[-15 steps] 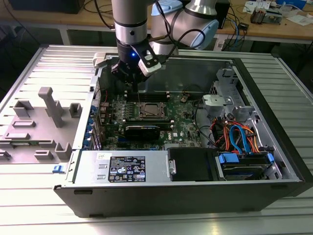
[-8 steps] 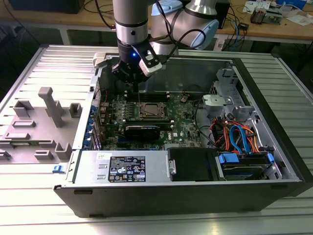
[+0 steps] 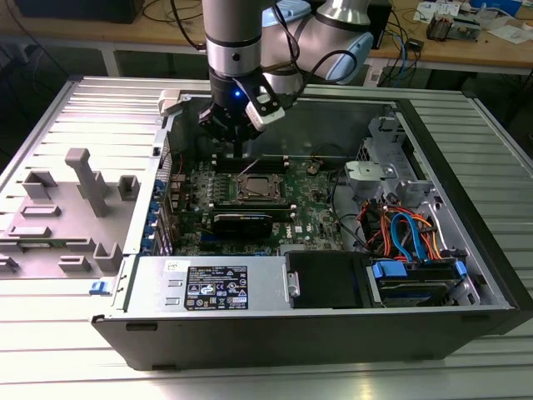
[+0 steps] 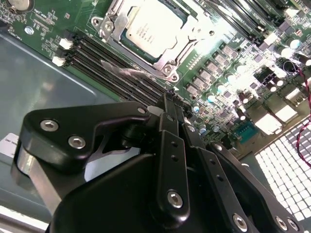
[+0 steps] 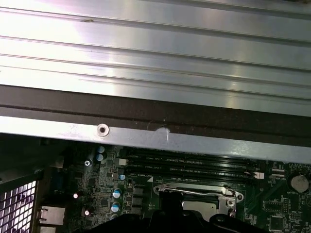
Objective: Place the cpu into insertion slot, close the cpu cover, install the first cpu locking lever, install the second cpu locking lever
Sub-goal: 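Install the first cpu locking lever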
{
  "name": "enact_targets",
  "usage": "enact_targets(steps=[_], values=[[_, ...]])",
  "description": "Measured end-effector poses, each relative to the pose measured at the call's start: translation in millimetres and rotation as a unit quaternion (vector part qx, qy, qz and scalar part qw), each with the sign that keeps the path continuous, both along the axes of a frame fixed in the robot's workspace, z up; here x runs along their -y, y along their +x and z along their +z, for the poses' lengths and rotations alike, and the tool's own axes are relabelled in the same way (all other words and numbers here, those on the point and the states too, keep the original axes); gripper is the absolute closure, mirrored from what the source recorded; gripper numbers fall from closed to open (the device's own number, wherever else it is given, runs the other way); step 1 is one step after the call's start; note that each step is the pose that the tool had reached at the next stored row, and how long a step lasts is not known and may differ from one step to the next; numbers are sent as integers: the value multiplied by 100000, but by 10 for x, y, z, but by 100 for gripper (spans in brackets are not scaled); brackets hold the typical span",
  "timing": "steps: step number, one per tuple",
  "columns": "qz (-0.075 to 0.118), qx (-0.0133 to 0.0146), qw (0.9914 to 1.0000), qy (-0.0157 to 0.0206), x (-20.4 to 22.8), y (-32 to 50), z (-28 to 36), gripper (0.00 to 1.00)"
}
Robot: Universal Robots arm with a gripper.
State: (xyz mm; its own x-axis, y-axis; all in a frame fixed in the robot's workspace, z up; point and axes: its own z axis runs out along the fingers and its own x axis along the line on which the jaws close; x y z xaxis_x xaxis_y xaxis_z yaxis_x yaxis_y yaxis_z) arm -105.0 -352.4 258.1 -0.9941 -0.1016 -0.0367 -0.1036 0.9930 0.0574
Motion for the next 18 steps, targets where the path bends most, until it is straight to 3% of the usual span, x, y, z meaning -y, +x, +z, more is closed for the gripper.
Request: enact_targets(steps=[18], values=[[-40, -5, 100000, -7, 0, 26, 0, 89]])
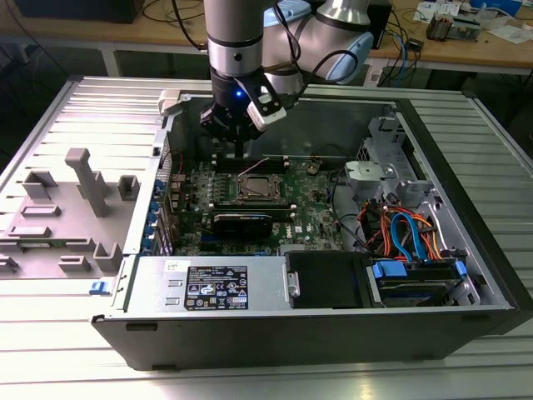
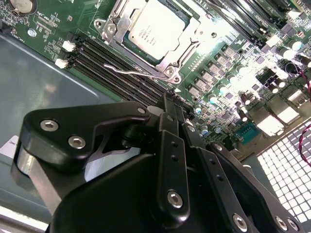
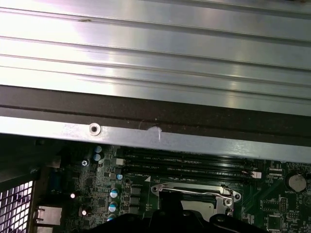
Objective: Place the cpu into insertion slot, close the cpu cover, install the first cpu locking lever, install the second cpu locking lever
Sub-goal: 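Install the first cpu locking lever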
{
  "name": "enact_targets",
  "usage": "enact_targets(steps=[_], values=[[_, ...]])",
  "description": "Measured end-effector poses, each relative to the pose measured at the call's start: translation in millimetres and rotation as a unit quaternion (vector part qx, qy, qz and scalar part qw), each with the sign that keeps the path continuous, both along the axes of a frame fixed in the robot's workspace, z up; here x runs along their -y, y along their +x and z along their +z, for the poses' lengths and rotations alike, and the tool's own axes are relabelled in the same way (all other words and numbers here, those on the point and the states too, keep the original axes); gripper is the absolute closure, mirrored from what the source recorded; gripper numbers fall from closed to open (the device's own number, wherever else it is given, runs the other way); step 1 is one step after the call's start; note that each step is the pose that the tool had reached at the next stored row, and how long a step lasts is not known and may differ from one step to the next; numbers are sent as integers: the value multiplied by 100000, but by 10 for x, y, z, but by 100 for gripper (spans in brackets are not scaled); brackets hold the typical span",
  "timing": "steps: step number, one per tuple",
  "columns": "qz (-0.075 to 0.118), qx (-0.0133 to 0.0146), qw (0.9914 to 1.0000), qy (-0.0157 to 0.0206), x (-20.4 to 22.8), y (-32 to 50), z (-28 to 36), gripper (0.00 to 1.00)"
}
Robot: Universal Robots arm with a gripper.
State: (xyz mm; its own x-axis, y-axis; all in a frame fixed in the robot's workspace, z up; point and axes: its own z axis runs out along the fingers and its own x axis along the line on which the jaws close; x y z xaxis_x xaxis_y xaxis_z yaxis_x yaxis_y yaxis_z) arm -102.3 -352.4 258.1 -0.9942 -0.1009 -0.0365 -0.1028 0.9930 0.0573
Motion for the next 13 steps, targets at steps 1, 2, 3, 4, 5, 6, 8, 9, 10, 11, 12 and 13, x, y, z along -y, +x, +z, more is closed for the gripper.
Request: enact_targets(steps=[1, 2, 3, 4, 5, 6, 8, 9, 10, 11, 12, 13], values=[[-5, -3, 100000, -3, 0, 4, 0, 89], [-4, -1, 100000, -1, 0, 11, 0, 89], [-7, 0, 100000, -4, 0, 11, 0, 89], [-13, 2, 100000, 0, 0, 12, 0, 89], [-9, 1, 100000, 0, 0, 13, 0, 89], [-8, 2, 100000, -1, 0, 13, 0, 89], [-7, 2, 100000, 0, 0, 14, 0, 89], [-7, 0, 100000, -1, 0, 14, 0, 89], [-6, 1, 100000, -1, 0, 14, 0, 89], [-7, -1, 100000, -2, 0, 14, 0, 89], [-7, 0, 100000, 0, 0, 14, 0, 89], [-7, 2, 100000, -3, 0, 15, 0, 89]])
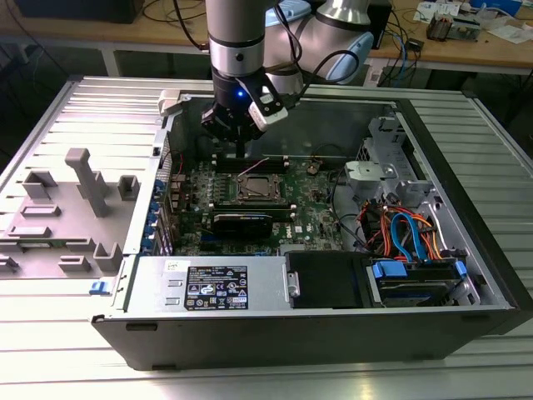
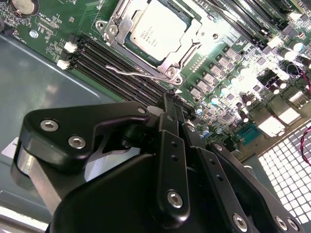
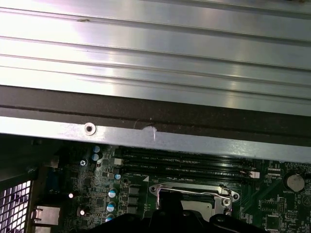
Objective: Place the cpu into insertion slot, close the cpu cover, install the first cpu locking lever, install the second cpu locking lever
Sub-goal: 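Install the first cpu locking lever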
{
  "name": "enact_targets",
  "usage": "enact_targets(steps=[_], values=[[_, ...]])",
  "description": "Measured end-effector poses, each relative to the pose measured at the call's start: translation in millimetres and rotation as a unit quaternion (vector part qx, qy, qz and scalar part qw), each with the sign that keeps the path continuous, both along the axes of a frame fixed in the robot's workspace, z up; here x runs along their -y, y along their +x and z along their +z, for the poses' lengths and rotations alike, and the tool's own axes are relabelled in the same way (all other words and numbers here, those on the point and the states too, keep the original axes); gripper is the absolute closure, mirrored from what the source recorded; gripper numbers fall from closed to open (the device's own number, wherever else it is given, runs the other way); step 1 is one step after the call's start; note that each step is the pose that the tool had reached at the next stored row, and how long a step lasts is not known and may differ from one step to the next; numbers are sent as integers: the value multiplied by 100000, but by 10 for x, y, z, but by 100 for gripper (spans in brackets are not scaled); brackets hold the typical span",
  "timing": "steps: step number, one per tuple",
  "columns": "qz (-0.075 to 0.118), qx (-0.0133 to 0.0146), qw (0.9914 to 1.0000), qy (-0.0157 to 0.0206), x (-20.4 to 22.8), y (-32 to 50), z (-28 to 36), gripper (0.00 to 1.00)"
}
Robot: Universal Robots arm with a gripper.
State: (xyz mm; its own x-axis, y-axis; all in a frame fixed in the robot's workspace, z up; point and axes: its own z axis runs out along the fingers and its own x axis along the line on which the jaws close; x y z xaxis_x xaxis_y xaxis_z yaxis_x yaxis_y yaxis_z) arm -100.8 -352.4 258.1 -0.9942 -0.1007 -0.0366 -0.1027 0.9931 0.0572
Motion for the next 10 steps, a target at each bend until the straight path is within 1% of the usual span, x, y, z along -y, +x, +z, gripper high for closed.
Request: enact_targets(steps=[10], values=[[1, -1, 100000, 0, 0, 29, -15, 89]])
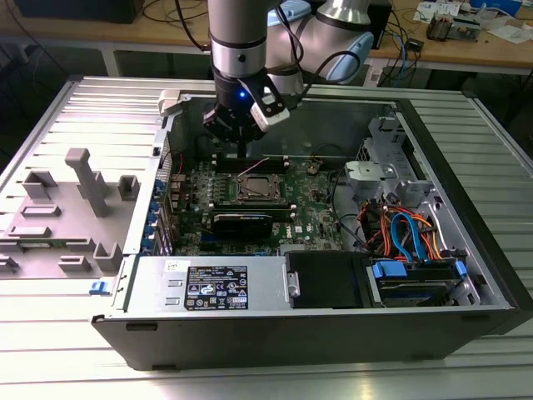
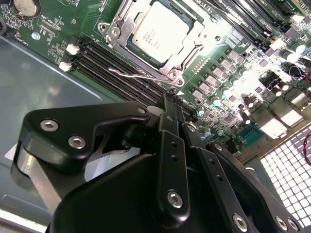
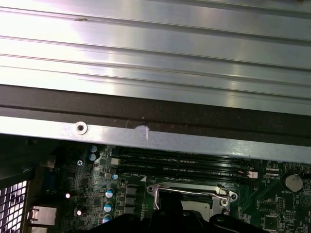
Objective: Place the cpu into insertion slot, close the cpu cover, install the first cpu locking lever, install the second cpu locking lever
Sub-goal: 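Install the first cpu locking lever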
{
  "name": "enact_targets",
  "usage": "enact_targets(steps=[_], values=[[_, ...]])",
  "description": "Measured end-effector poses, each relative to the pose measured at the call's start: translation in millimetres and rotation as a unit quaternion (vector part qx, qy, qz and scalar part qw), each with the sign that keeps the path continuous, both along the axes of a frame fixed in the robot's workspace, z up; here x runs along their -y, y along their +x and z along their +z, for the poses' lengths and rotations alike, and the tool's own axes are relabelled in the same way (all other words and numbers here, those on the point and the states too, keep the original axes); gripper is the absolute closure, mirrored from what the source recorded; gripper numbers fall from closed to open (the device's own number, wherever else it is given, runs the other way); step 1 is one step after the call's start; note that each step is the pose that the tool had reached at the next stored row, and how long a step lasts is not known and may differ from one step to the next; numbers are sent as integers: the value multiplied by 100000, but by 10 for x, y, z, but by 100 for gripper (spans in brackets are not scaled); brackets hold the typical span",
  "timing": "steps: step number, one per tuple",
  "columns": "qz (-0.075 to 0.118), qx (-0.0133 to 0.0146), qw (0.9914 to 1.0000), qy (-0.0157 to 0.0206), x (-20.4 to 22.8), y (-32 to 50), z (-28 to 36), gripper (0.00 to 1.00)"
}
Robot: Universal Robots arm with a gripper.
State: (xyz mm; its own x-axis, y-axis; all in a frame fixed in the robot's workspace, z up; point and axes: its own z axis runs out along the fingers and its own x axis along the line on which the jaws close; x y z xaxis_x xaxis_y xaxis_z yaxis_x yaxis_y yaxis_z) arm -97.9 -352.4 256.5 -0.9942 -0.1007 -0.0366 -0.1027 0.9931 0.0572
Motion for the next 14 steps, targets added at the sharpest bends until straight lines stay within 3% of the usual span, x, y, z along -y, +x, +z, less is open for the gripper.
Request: enact_targets(steps=[14], values=[[2, 6, 100000, 69, 9, 15, -26, 89]])
